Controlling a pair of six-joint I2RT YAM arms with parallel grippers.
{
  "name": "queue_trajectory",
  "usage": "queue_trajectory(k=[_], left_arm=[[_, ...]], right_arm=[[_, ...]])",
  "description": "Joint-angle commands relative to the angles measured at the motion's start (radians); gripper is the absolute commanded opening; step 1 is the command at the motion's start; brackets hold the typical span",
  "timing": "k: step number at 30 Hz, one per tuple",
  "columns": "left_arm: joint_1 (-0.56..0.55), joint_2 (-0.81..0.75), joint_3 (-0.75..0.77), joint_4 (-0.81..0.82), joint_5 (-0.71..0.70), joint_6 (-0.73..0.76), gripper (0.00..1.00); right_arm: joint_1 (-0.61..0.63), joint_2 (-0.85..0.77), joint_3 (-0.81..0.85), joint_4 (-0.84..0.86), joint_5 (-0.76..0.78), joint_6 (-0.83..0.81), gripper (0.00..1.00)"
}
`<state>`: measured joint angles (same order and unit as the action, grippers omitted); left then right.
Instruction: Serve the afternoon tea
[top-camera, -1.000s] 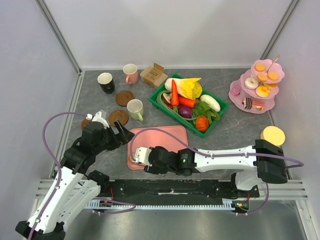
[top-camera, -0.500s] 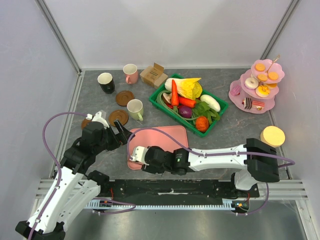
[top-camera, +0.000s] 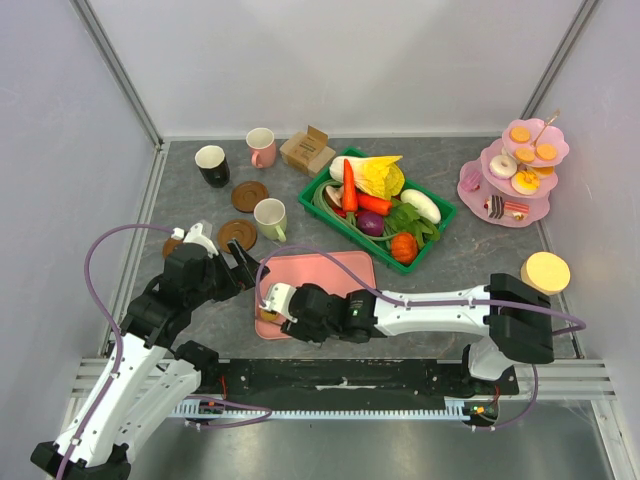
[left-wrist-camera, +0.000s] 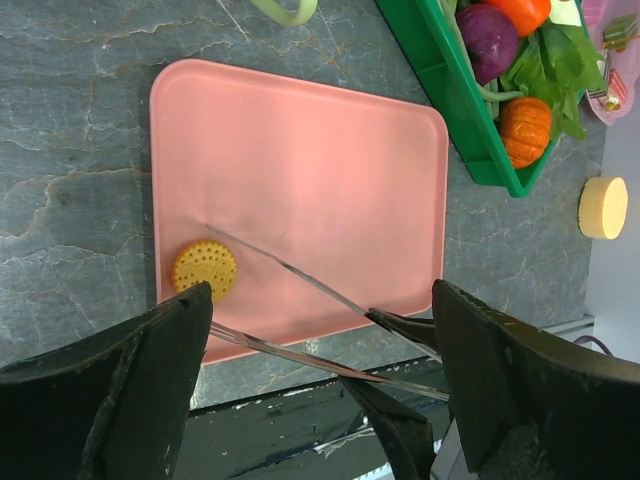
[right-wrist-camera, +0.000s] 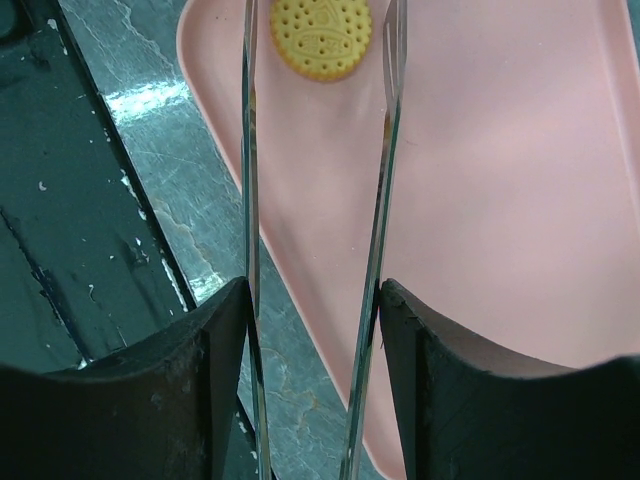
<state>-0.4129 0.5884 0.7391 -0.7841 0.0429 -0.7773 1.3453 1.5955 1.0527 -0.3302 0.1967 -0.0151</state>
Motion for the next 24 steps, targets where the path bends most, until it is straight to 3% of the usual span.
queue_trajectory(k=[1, 12, 24], left_arm=[[-0.003, -0.006, -0.001, 0.005, -0.017, -0.016, 0.96], [-0.001, -0.002, -0.001, 0.005, -0.021, -0.013, 0.96], [-0.003, -0.001, -0.007, 0.005, -0.029, -0.01, 0.96]], right_arm=[[0.002, 0.02, 0.05, 0.005, -0.003, 0.039, 0.61], [0.003, 0.046, 0.081, -0.059, 0.093, 0.03, 0.61], [0.002, 0.057, 0.112, -0.096, 0.05, 0.024, 0.57]])
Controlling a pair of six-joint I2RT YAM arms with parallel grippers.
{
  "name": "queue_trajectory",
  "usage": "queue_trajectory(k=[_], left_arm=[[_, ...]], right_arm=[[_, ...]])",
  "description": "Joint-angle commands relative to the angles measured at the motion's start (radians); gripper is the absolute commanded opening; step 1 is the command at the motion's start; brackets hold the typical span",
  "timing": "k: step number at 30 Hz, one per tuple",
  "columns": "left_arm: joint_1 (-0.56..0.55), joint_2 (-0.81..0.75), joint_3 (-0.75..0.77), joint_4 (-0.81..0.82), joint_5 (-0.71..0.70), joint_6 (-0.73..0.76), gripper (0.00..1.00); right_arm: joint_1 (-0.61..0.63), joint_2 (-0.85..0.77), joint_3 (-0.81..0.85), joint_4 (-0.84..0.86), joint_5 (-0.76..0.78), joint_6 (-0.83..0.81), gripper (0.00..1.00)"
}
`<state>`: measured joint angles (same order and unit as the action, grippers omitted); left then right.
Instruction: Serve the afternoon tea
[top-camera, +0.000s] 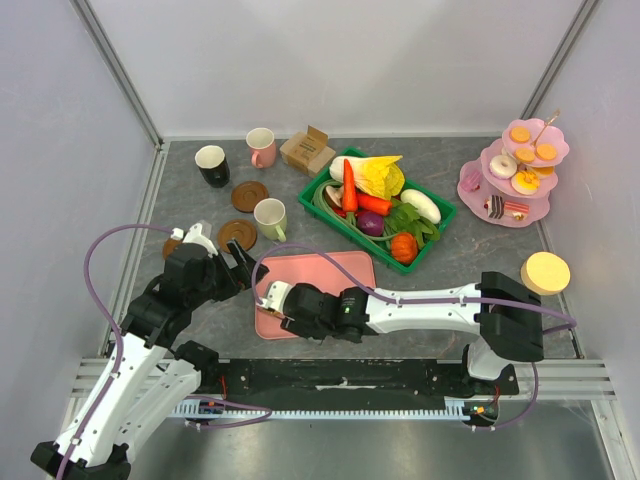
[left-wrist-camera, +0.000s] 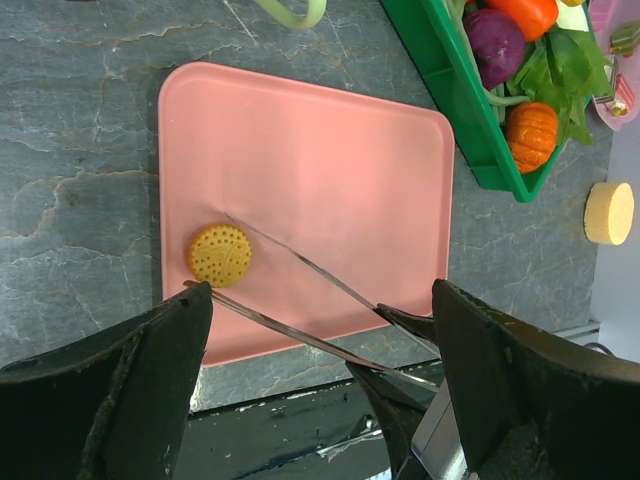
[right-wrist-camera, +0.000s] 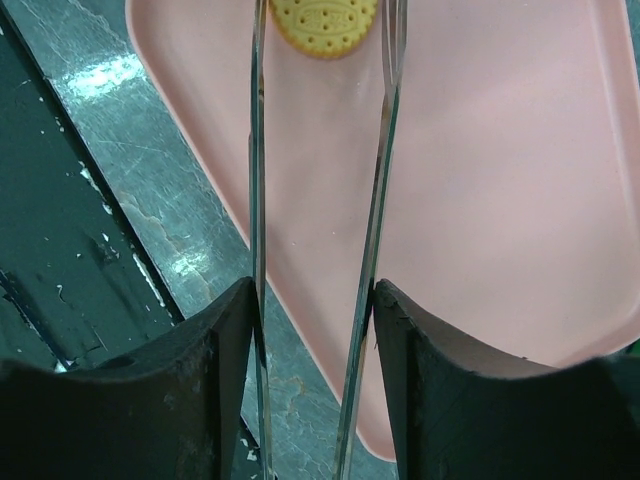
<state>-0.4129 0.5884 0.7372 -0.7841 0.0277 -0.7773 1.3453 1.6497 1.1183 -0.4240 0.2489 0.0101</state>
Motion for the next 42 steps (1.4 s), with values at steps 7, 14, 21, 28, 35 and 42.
queue_trajectory(k=[7, 14, 21, 28, 35, 42], left_arm=[[-0.001, 0.002, -0.005, 0.005, -0.014, -0.01, 0.96], [-0.001, 0.001, -0.005, 0.005, -0.014, -0.013, 0.96], [-0.003, -0.002, -0.005, 0.005, -0.014, -0.016, 0.96], [-0.001, 0.004, -0.012, 0.031, 0.004, -0.019, 0.96], [-0.003, 0.028, -0.018, 0.077, 0.032, -0.017, 0.96], [-0.003, 0.07, -0.038, 0.147, 0.043, -0.016, 0.96]], right_arm=[[0.002, -0.004, 0.048, -0.004, 0.013, -0.001, 0.53], [0.002, -0.034, 0.071, -0.002, 0.107, 0.037, 0.45], [0.002, -0.07, 0.086, -0.004, 0.171, 0.093, 0.4], [-0.012, -0.111, 0.123, -0.05, 0.272, 0.145, 0.38], [-0.17, -0.218, 0.187, -0.137, 0.362, 0.198, 0.38], [-0.493, -0.37, 0.293, -0.176, 0.403, 0.174, 0.37]])
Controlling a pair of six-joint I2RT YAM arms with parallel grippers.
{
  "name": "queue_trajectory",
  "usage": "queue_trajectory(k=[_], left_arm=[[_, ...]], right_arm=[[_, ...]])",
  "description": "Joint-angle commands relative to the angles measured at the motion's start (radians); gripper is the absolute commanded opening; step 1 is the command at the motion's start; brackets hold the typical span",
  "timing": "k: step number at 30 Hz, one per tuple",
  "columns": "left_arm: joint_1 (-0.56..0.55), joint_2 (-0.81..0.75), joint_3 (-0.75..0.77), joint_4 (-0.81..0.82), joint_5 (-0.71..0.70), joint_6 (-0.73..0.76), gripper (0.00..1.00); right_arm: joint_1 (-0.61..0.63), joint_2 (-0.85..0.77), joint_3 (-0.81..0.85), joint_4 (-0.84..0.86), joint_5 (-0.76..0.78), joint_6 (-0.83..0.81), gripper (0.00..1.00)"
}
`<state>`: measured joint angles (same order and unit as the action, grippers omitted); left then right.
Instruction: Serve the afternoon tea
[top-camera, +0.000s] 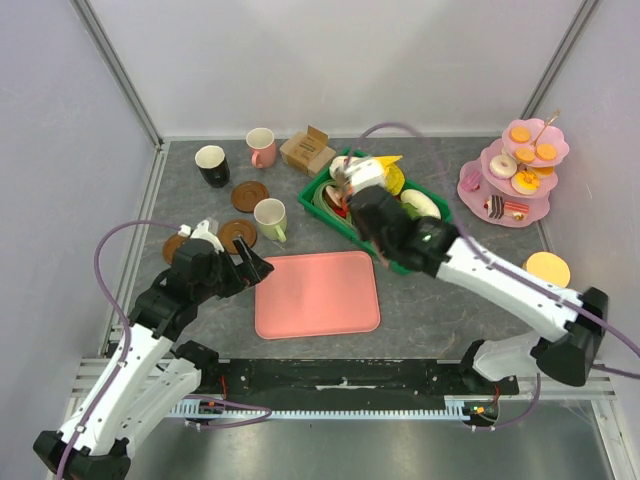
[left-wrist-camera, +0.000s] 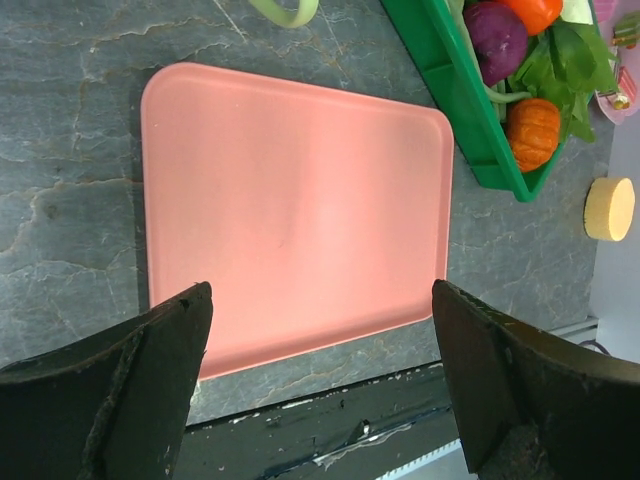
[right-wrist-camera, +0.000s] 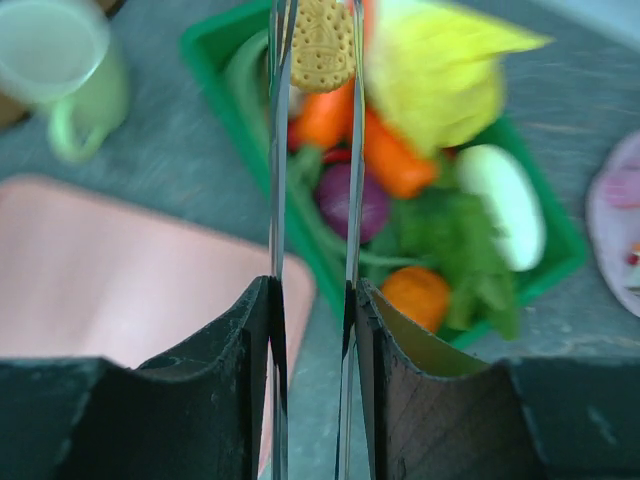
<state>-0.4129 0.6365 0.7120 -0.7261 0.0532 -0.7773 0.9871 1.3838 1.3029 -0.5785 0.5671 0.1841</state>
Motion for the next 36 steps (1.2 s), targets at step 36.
queue_trajectory(k=[36], left_arm=[[-0.003, 0.224, -0.152, 0.439, 0.111, 0.013, 0.96]], right_arm=[[-1.367, 0.268, 0.682, -0.218, -0.369, 0.044, 0.38]])
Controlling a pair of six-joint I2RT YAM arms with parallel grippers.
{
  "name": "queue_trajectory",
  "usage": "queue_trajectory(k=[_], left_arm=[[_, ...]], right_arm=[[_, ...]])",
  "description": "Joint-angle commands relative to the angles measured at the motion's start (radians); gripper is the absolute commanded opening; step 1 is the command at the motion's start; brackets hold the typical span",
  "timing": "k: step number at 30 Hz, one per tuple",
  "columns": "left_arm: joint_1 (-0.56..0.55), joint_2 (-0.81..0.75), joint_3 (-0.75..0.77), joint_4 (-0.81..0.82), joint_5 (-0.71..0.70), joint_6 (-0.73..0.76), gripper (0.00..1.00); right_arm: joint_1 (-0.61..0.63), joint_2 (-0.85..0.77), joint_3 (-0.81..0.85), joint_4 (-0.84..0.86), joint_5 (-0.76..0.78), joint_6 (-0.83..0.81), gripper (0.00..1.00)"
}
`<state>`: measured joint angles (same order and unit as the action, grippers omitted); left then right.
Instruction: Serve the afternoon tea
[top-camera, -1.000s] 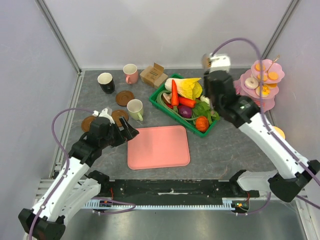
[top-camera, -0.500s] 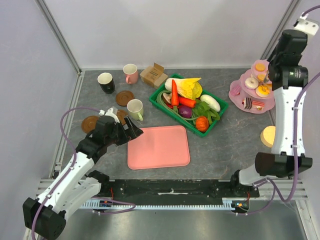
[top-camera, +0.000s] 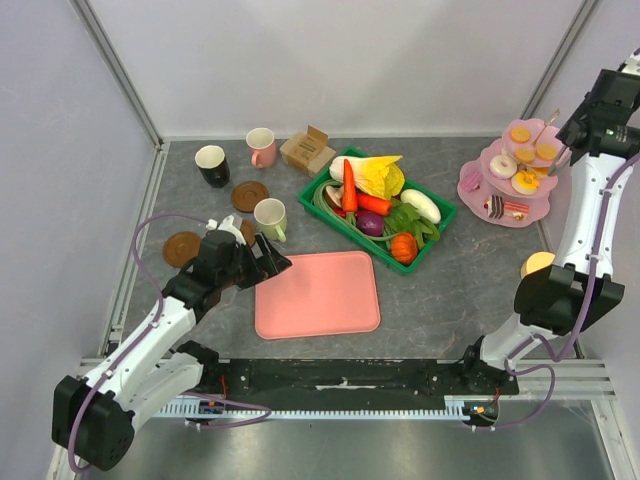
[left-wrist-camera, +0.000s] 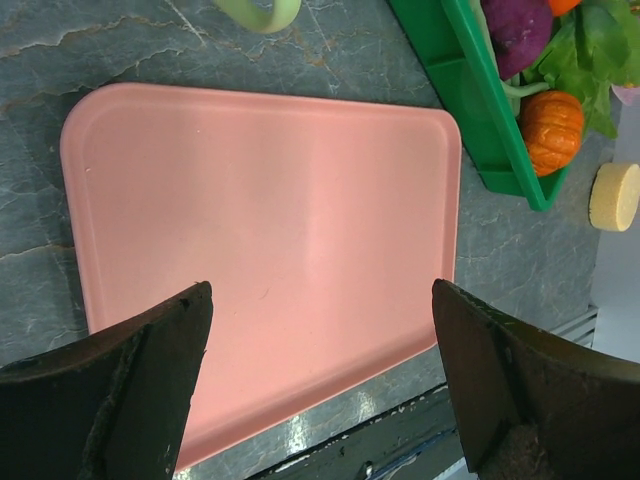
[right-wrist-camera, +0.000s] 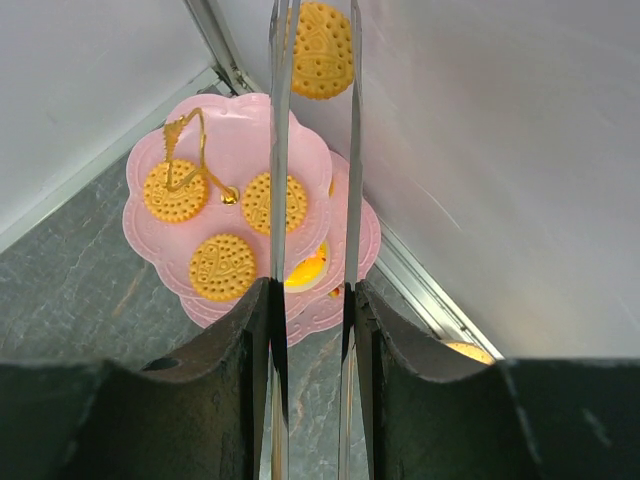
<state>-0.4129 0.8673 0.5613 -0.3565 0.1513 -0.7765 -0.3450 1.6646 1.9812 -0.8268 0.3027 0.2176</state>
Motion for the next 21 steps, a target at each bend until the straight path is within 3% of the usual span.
queue_trajectory(k=[1, 21], left_arm=[[-0.003, -0.005, -0.004, 0.073, 0.013, 0.013, 0.96], [-0.001, -0.001, -0.017, 0.091, 0.033, 0.016, 0.96]], right_arm=[[-0.043, -0.008, -0.001, 0.032, -0.123, 0.008, 0.39], [-0.066, 0.0, -0.068, 0.002, -0.292, 0.008, 0.39]])
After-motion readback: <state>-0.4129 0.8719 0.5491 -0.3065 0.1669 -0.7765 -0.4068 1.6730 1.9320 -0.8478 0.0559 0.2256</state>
